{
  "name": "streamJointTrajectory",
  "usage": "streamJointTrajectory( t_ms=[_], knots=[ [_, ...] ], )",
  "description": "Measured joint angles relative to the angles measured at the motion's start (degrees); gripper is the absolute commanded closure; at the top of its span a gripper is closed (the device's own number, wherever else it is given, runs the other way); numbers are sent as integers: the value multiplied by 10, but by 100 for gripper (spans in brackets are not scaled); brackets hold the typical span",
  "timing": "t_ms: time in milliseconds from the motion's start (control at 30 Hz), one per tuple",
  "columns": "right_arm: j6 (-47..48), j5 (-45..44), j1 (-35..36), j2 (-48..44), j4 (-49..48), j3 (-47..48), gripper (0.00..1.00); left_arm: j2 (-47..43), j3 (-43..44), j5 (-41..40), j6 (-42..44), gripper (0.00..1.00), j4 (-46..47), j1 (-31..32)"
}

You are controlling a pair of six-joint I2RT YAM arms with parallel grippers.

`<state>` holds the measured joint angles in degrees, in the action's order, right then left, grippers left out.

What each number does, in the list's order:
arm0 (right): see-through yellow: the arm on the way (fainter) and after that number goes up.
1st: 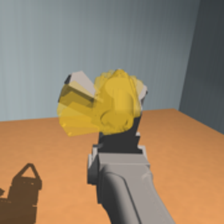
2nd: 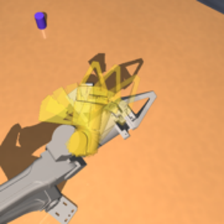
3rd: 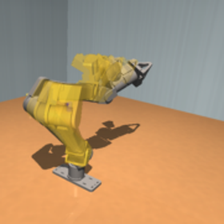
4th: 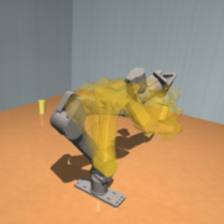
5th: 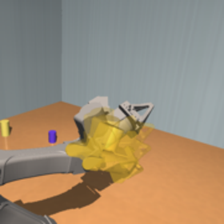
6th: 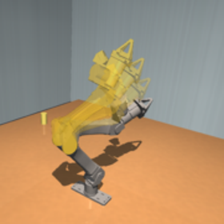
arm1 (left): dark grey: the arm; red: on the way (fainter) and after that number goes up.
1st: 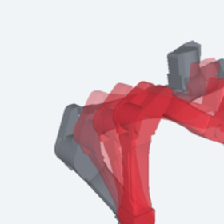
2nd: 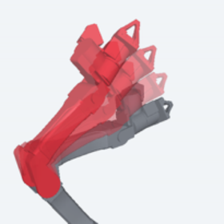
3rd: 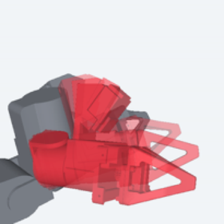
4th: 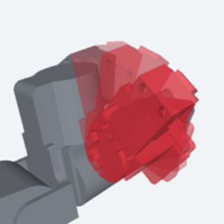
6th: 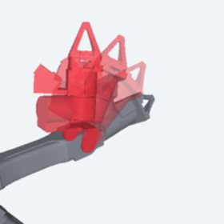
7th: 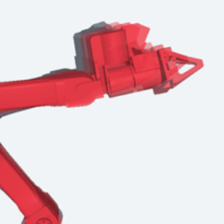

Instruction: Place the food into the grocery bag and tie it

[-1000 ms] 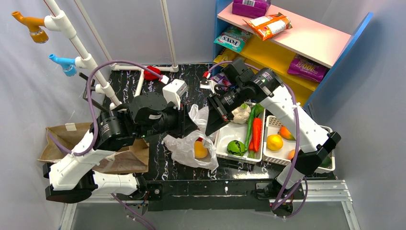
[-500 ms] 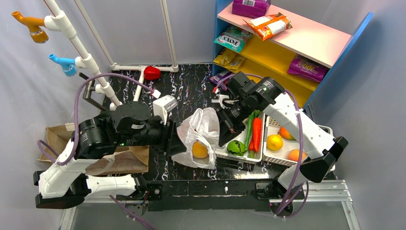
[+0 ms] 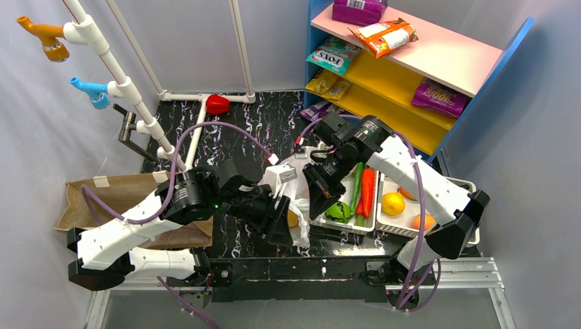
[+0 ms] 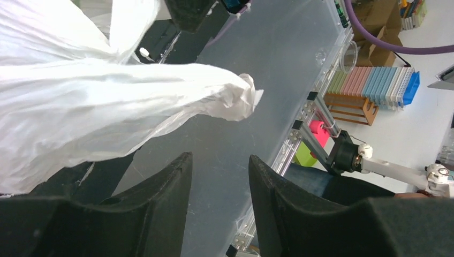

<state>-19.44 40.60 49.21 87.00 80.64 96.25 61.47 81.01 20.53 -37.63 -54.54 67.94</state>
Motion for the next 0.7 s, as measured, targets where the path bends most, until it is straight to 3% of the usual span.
streamJointTrajectory(
  t_ms=[267,433,700],
  knots=[
    [0,12,5,-17,-1,-22,99,3,-25,-44,5,51,23,3],
    [0,16,16,-20,2,-25,99,6,-22,-79,26,40,22,4],
    [-2,16,34,-19,2,-24,99,6,-25,-112,98,38,31,8]
  ],
)
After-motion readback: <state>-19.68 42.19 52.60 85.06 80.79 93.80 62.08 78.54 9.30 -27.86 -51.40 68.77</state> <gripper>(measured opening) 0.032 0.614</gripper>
